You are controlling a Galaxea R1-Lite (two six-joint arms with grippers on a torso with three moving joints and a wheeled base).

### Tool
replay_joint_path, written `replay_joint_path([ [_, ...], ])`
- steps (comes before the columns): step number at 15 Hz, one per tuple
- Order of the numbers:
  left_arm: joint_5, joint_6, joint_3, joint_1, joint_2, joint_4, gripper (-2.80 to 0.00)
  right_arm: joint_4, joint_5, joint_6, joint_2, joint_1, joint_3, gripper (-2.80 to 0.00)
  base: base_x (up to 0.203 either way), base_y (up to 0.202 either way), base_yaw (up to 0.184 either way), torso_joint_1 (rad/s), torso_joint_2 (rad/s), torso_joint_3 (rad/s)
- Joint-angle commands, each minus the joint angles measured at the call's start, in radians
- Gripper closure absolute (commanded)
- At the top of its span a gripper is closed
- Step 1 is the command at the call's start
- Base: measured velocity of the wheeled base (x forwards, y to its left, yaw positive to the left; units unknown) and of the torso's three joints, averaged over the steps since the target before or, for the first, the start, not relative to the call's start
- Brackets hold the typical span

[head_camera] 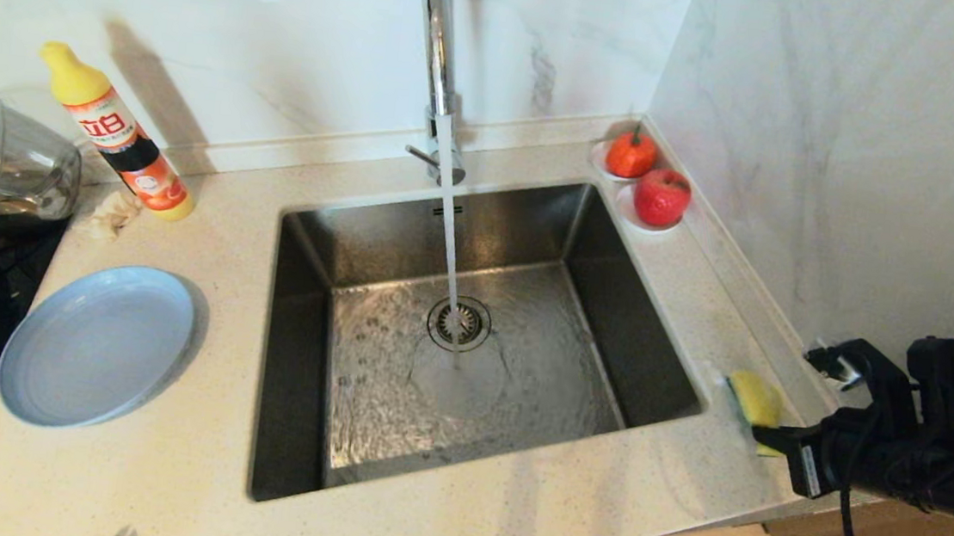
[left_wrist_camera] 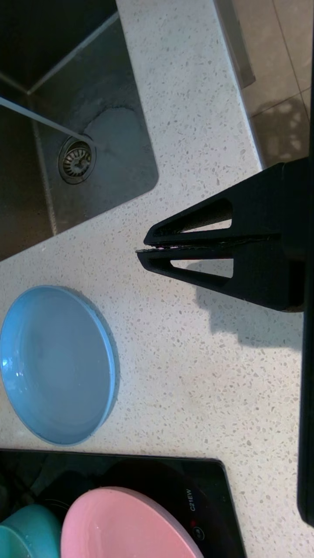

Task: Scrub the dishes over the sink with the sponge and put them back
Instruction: Put down the sponge

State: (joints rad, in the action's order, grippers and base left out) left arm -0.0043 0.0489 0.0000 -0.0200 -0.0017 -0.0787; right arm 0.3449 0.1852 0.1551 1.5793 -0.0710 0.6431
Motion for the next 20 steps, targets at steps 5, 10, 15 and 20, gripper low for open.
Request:
replay_joint_path([
  [5, 0.0, 0.0, 0.034, 0.0, 0.0, -0.001, 0.0, 0.003, -0.062, -0.023, 0.041, -0.085, 0.047, 0.0, 0.0, 0.0, 0.0, 0.0, 0.0, 0.0],
  [10, 0.0, 0.0, 0.034, 0.0, 0.0, -0.001, 0.0, 0.031, -0.102, -0.023, 0.085, -0.087, 0.064, 0.0, 0.0, 0.0, 0.0, 0.0, 0.0, 0.0],
  [15, 0.0, 0.0, 0.034, 0.0, 0.0, -0.001, 0.0, 0.106, -0.167, -0.023, 0.103, -0.087, 0.068, 0.0, 0.0, 0.0, 0.0, 0.0, 0.0, 0.0],
  [20, 0.0, 0.0, 0.034, 0.0, 0.0, -0.001, 0.0, 0.106, -0.185, -0.015, 0.1, -0.089, 0.075, -2.8, 0.0, 0.0, 0.0, 0.0, 0.0, 0.0],
])
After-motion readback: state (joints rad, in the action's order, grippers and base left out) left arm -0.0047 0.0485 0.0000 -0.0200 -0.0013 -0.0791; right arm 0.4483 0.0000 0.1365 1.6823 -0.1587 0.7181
